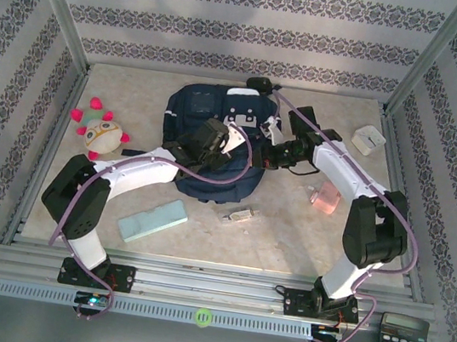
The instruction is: Pack the student bag
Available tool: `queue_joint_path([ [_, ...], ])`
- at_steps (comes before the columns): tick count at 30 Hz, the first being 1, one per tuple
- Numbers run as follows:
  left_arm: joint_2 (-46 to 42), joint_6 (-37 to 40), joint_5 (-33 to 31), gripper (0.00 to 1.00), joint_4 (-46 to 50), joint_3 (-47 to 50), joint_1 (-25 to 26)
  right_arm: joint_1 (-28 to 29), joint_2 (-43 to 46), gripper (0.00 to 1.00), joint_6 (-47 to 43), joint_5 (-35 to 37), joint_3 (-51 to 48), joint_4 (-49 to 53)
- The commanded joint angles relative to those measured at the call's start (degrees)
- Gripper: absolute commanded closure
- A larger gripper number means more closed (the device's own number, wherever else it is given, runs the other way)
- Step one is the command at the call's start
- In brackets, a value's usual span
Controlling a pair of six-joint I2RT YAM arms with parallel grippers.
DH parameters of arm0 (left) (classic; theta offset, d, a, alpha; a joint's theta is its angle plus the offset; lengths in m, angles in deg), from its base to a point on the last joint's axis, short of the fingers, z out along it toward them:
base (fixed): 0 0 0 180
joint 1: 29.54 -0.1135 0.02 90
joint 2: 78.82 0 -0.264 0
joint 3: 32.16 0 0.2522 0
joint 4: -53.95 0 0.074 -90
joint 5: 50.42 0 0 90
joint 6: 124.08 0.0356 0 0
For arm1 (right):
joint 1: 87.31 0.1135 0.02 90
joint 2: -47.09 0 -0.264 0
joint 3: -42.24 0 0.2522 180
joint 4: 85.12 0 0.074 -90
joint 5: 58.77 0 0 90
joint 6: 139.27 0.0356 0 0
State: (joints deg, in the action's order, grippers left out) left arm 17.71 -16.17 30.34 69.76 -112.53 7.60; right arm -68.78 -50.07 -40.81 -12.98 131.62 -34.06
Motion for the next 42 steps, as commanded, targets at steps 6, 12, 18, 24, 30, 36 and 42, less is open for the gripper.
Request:
queue_joint_path([
  [6, -1.1, -7.8, 5.9, 1.00, -8.5, 1.2, -1.4, 5.3, 5.3, 1.00, 21.1, -8.9, -6.4, -11.5],
  [12, -2.7, -4.4, 6.9, 1.00, -5.7, 3.5, -2.4, 0.3, 8.3, 1.00, 19.3, 0.7, -9.7, -4.8],
  [18, -4.1, -2.8, 9.4, 1.00, 0.0, 4.3, -4.0, -4.5, 5.8, 1.00, 7.7, 11.4, -1.8, 12.3],
  [24, -1.7, -14.2, 5.2, 1.00, 0.4, 1.8, -3.7, -1.2, 4.5, 1.00, 9.8, 1.8, 2.1, 10.8],
  [30, 0.0, -17.7, 5.2, 1.00, 0.2, -1.8, -3.2, -5.1, 3.0, 1.00, 9.7, 9.7, 2.8, 11.4],
  [36, 1.6, -18.9, -7.0, 1.00, 8.4, -7.3, -3.3, -8.6, -3.4, 1.00, 2.4, 18.4, 12.8, 17.1],
  [42, 1.3, -19.3, -12.1, 1.00, 11.4, -7.7, -3.3, -5.8, -12.5, 1.00, -8.4, 18.9, 26.5, 29.0],
])
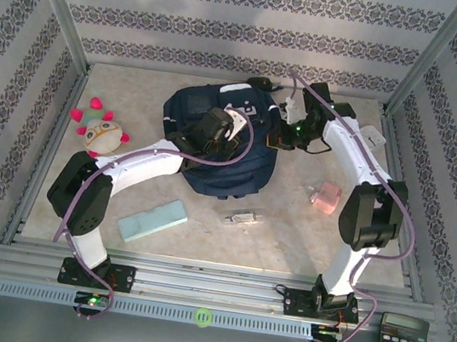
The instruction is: Pack the student bag
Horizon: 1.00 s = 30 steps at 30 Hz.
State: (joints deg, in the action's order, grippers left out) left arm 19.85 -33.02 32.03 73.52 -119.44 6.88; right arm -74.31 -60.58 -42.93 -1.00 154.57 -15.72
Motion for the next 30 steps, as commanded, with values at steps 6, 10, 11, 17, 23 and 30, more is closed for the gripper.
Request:
queue_joint_path([
  [6, 3.2, -9.9, -10.9, 1.00, 9.4, -3.8, -1.5, 5.5, -1.4, 1.00, 2.2, -8.4, -5.2, -0.1],
  [10, 5.6, -11.6, -10.9, 1.00, 9.5, -5.2, -1.2, 5.0, -2.3, 1.00, 3.7, 3.4, -9.5, -2.4],
  [11, 5.9, -10.9, -11.1, 1.00, 9.4, -5.1, -1.2, 5.0, -2.4, 1.00, 2.4, 4.6, -10.3, -2.6],
  [17, 3.2, -1.6, 0.2, 0.58, 2.7, 1.7, -1.9, 4.1, -2.4, 0.95, -4.5, -2.5, -17.5, -11.9],
  [23, 1.9, -1.7, 2.9, 0.41, 2.3, 4.2, -3.3, 3.1, -3.2, 0.86, -5.9, -5.0, -20.6, -17.8],
  [30, 1.3, -0.8, 3.2, 0.41, 2.7, 3.2, -4.2, 2.3, -1.9, 0.77, -2.5, -6.3, -24.8, -24.7],
])
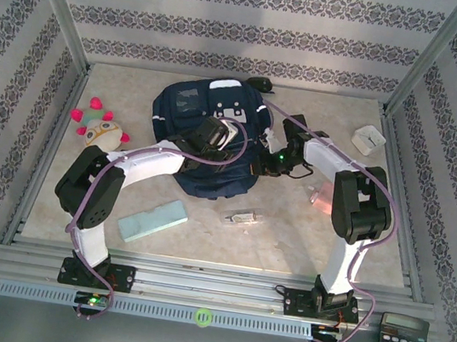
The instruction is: Pack the student bag
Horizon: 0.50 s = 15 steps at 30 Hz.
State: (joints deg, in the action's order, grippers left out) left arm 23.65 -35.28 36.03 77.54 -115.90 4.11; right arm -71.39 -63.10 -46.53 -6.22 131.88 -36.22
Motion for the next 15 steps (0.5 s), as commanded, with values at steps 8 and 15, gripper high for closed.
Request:
queue_joint_path([
  [8, -3.1, 1.5, -1.8, 0.41, -0.6, -0.2, -1.9, -0.2, 6.0, 0.75, 8.7, -0.9, -12.1, -16.3],
  [15, -3.7, 1.9, -0.6, 0.41, -1.9, 1.3, -1.9, 0.6, 11.5, 0.96, 12.1, 3.4, -20.0, -30.2],
])
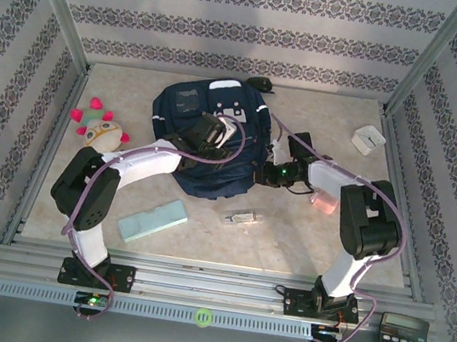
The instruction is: Pack the student bag
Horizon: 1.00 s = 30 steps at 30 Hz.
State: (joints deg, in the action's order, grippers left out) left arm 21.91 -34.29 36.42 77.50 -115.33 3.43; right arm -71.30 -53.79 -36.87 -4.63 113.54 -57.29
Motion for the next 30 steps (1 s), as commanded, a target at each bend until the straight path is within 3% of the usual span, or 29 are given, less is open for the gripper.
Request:
queue_joint_path([
  [1, -2.1, 1.1, -0.7, 0.41, -1.7, 0.7, -1.3, 0.5, 2.5, 0.98, 2.4, 1.8, -1.9, -10.4],
  [16, -2.2, 1.7, 1.2, 0.42, -2.0, 0.6, -1.8, 1.4, 9.8, 1.00, -9.9, -2.9, -4.4, -9.7],
  [21, -2.2, 1.8, 1.9, 0.42, -2.1, 0.6, -1.8, 0.7, 8.3, 1.00, -10.6, -6.0, -2.6, -9.4],
  [22, -2.2, 1.7, 1.8, 0.42, -2.0, 0.6, -1.7, 0.3, 7.3, 0.96, -9.9, -6.6, -1.5, -8.8],
  [26, -2.6, 1.6, 1.9, 0.42, -2.2, 0.9, -2.1, -2.2, 6.0, 0.60, -5.4, -6.6, 0.0, -7.3],
  [30, -2.8, 1.0, 3.4, 0.42, -2.7, 1.4, -2.7, -4.3, 5.5, 0.45, -3.4, -9.2, -1.6, -12.2],
])
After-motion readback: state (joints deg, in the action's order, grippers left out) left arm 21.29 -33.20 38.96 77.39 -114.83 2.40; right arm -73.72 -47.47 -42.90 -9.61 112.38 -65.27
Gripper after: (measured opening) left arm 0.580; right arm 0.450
